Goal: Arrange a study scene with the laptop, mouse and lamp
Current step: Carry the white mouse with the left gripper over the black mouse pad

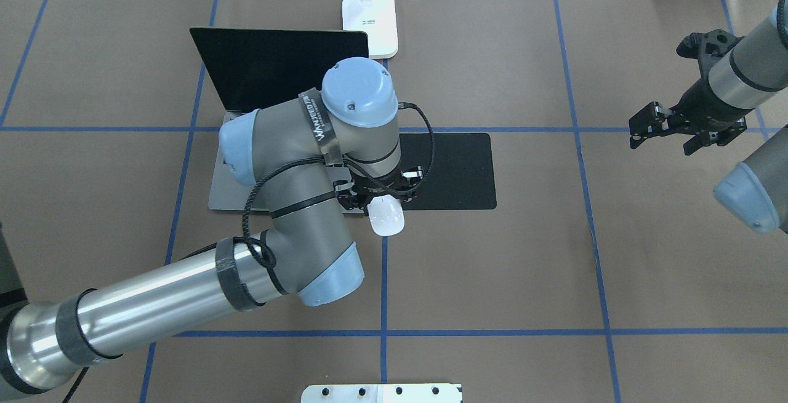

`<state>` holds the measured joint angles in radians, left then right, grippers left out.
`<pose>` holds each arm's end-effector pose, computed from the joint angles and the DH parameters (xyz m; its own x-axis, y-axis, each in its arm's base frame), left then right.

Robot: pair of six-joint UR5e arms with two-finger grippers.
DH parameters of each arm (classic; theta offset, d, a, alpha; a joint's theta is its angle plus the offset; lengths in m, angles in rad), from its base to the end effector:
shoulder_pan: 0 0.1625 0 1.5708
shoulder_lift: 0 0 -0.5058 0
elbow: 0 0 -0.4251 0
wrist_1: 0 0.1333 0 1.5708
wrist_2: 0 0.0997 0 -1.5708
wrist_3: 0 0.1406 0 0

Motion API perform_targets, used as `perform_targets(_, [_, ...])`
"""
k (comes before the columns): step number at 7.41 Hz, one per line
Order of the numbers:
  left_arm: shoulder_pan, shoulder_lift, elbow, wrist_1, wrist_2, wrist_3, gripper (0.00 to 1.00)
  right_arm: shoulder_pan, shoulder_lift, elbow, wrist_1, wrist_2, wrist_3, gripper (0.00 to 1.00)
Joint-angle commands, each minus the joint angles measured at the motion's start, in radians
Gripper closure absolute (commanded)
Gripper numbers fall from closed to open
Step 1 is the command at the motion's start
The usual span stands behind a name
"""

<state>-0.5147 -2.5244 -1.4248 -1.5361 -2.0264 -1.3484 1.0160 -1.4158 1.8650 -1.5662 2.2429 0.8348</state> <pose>0.7185 -0.4884 0.1688 0.6463 -0.1380 -0.7505 0.0329 0.9876 -0.1532 -0.2766 -0.5331 0.5328 0.7009 0.1337 0.7006 -0.0686 0.9903 -0.1205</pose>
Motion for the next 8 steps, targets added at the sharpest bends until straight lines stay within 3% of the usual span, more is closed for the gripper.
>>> perform_targets(1, [-0.001, -0.162, 0.201, -0.048, 0.079, 0.055, 0.93, -0.001, 0.003, -0.004, 0.000, -0.005, 0.001, 0.00])
perform_targets(2, [-0.001, -0.219, 0.277, -0.055, 0.093, 0.090, 0.96, -0.001, 0.003, -0.006, 0.002, -0.005, 0.001, 0.00])
perform_targets(5, [0.002, -0.246, 0.410, -0.148, 0.162, 0.152, 1.00, -0.001, 0.005, -0.010, 0.000, -0.005, 0.003, 0.00])
perform_targets(8, [0.013, -0.255, 0.441, -0.150, 0.202, 0.256, 1.00, -0.001, 0.006, -0.015, 0.000, -0.005, 0.003, 0.00])
